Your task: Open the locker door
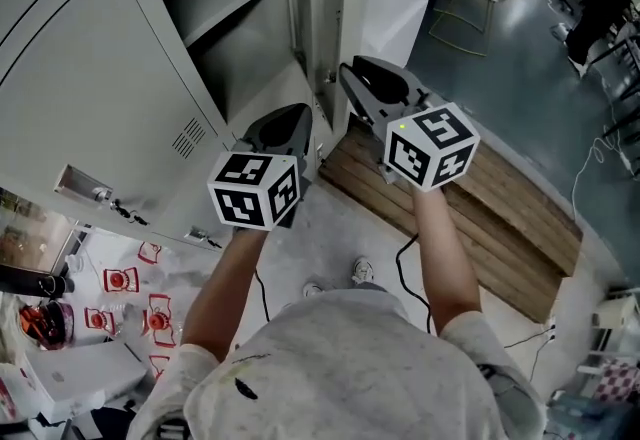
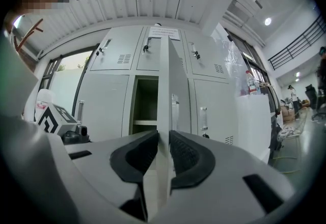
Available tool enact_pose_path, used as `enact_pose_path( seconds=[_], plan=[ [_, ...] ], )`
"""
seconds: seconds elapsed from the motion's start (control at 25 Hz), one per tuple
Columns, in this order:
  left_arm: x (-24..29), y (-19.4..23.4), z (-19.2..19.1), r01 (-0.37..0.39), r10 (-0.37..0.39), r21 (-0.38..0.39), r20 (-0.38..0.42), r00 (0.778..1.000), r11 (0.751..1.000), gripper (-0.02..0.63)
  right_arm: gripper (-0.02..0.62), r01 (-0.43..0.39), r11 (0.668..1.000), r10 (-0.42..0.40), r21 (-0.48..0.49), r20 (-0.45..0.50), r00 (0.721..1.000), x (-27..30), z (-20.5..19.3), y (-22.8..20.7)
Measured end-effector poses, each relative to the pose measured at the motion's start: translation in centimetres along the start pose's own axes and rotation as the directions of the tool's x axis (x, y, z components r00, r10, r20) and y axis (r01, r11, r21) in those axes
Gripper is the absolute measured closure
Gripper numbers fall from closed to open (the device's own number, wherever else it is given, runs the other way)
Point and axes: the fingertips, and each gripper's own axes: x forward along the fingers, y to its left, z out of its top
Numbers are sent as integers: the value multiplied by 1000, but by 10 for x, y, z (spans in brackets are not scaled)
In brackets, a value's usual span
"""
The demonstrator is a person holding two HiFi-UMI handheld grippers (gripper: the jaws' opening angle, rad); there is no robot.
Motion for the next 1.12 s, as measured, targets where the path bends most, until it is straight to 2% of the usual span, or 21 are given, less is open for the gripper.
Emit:
enact_pose_path(
  seconds=[1.12],
  plan=[
    [74, -40, 6, 37, -37, 14, -10, 999, 999, 598, 528, 46, 991, -49, 124, 21, 999, -28, -2, -100]
  ],
)
